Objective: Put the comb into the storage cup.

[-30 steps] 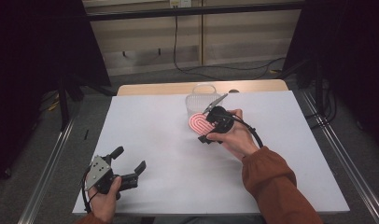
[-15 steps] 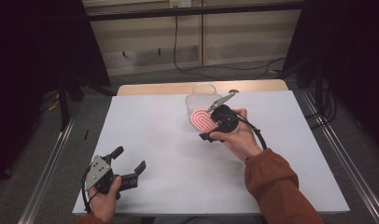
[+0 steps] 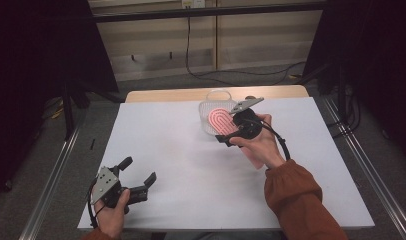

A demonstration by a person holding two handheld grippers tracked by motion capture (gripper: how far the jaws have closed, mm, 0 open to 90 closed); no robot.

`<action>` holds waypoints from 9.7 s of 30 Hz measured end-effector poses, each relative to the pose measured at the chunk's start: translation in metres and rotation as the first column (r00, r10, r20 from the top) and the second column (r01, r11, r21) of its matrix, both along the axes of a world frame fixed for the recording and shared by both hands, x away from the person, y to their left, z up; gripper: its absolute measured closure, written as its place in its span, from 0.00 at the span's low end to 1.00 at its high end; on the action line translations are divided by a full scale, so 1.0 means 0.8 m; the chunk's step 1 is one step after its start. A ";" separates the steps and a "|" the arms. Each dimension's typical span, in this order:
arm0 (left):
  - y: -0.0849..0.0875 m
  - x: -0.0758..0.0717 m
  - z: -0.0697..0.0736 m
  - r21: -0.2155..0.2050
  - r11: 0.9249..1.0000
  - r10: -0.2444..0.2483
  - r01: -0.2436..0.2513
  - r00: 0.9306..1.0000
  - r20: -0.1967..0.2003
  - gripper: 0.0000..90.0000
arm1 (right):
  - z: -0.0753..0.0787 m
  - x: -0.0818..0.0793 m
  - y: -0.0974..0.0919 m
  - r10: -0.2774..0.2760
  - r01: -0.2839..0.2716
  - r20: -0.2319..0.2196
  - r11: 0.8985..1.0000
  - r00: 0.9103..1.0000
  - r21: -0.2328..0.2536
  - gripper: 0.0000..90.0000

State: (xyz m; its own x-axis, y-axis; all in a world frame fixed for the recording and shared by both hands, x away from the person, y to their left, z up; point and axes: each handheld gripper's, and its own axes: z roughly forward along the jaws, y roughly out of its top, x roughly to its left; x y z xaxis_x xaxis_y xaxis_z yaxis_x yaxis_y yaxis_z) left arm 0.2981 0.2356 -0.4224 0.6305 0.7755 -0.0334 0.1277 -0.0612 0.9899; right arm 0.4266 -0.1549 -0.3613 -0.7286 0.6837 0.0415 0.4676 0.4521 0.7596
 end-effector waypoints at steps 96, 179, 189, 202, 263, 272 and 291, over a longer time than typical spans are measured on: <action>0.003 -0.001 0.002 -0.026 1.000 0.001 -0.001 1.000 0.004 0.04 | 0.083 0.035 -0.013 -0.217 0.074 0.373 0.929 0.902 0.363 0.22; 0.006 -0.001 0.002 -0.025 1.000 -0.007 0.007 1.000 0.009 0.04 | 0.064 0.137 0.031 -0.252 0.090 0.417 0.924 0.873 0.371 0.22; 0.006 -0.001 0.002 -0.026 1.000 -0.007 0.007 1.000 0.009 0.04 | 0.046 0.140 0.034 -0.253 0.105 0.414 0.932 0.875 0.348 0.22; 0.006 -0.001 0.002 -0.021 1.000 -0.009 0.009 1.000 0.010 0.04 | 0.027 0.136 0.022 -0.264 0.121 0.401 0.930 0.877 0.348 0.21; 0.002 0.000 0.000 -0.008 1.000 -0.019 0.019 1.000 -0.002 0.04 | -0.034 0.099 0.001 -0.244 0.134 0.365 0.944 0.899 0.300 0.22; -0.001 0.002 -0.001 -0.005 1.000 -0.021 0.021 1.000 -0.006 0.04 | -0.036 0.101 0.008 -0.230 0.114 0.347 0.939 0.909 0.323 0.21; 0.003 0.001 0.000 -0.020 1.000 -0.016 0.016 1.000 -0.002 0.04 | -0.032 0.111 0.029 -0.201 0.091 0.332 0.943 0.922 0.319 0.18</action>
State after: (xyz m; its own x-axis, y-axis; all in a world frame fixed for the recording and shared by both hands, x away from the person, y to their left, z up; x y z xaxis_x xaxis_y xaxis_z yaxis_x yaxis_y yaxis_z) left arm 0.2986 0.2382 -0.4222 0.6423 0.7648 -0.0499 0.1289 -0.0437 0.9907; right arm 0.5153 -0.1314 -0.3866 -0.6251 0.7804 0.0132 0.1859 0.1324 0.9736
